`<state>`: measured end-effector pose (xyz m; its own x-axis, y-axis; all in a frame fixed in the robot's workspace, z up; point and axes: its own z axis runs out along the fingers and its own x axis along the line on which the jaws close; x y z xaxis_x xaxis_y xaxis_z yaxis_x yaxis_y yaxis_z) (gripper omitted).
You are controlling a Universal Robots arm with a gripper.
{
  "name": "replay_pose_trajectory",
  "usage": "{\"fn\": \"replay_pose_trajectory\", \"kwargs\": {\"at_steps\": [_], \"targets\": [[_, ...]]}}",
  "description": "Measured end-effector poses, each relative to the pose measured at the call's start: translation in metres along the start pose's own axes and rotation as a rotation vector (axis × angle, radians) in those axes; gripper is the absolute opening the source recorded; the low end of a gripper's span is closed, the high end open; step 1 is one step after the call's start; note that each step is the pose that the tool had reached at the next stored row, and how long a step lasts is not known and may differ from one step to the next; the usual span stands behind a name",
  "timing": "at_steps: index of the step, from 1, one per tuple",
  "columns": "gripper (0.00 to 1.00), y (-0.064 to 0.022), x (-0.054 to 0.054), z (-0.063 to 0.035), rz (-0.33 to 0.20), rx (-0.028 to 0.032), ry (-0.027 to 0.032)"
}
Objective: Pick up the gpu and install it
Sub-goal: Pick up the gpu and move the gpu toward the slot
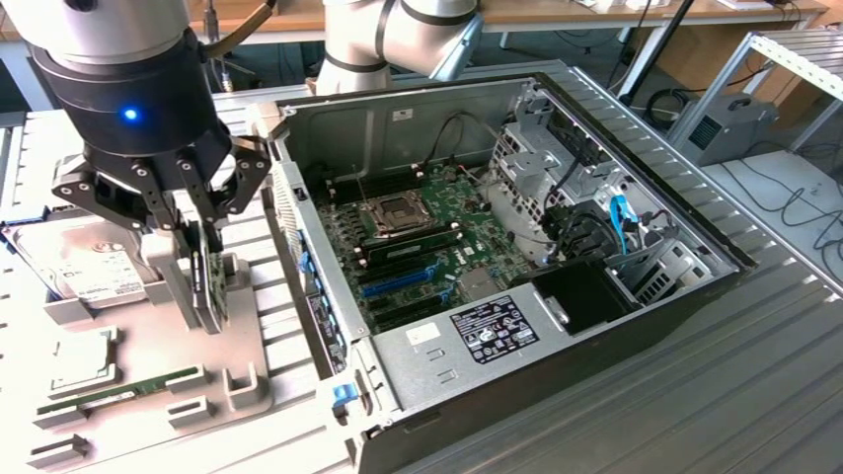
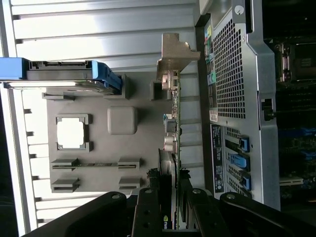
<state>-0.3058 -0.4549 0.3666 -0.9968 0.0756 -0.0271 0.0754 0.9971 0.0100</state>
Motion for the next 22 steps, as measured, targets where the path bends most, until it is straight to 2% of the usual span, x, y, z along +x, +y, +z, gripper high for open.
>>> {"fn": "replay_pose_trajectory", "kwargs": {"at_steps": [22], "targets": [[0.26,0.0,-0.0002,-0.0052,0.0,0.0,0.0]]}}
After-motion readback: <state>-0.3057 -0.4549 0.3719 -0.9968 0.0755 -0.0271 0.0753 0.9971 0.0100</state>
